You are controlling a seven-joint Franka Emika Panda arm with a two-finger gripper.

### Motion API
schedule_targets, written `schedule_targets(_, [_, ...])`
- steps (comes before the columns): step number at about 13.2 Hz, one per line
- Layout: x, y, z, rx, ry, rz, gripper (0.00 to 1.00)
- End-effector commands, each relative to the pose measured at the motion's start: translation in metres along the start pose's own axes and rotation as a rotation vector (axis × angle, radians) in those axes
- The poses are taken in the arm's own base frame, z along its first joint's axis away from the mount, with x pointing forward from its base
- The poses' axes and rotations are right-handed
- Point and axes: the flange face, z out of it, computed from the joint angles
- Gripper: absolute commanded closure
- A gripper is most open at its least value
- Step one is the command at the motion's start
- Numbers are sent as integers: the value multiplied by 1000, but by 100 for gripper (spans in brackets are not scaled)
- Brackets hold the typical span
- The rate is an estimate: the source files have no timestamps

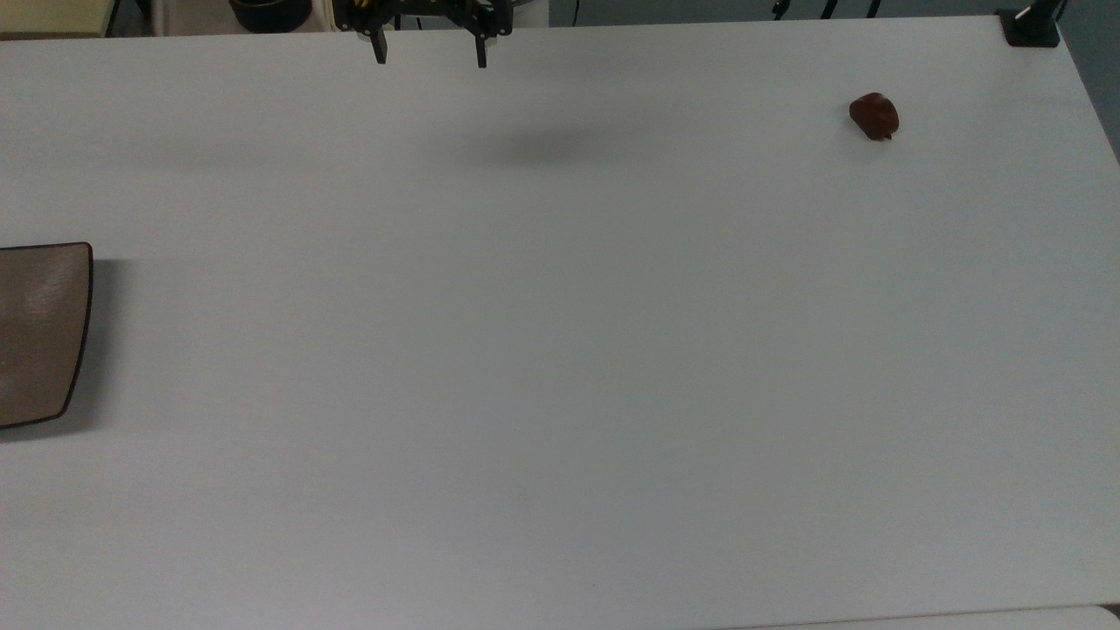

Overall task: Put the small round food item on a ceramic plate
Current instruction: 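Move the open gripper across the table toward the dark red food item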

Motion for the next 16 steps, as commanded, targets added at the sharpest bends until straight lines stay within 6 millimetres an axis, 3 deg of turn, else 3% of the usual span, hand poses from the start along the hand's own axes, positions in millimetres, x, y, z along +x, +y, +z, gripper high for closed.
schedule_targets(1, [2, -4, -5, -5, 56, -31, 0])
schedule_targets(6, [6, -4, -7, 3, 91, -29, 0])
schedule_targets(11, [-2, -3, -1, -10, 29, -54, 0])
schedule_targets(13, [-1, -16, 3, 0, 26, -85, 0])
schedule_targets(16, [-5, -67, 8, 4, 20, -176, 0])
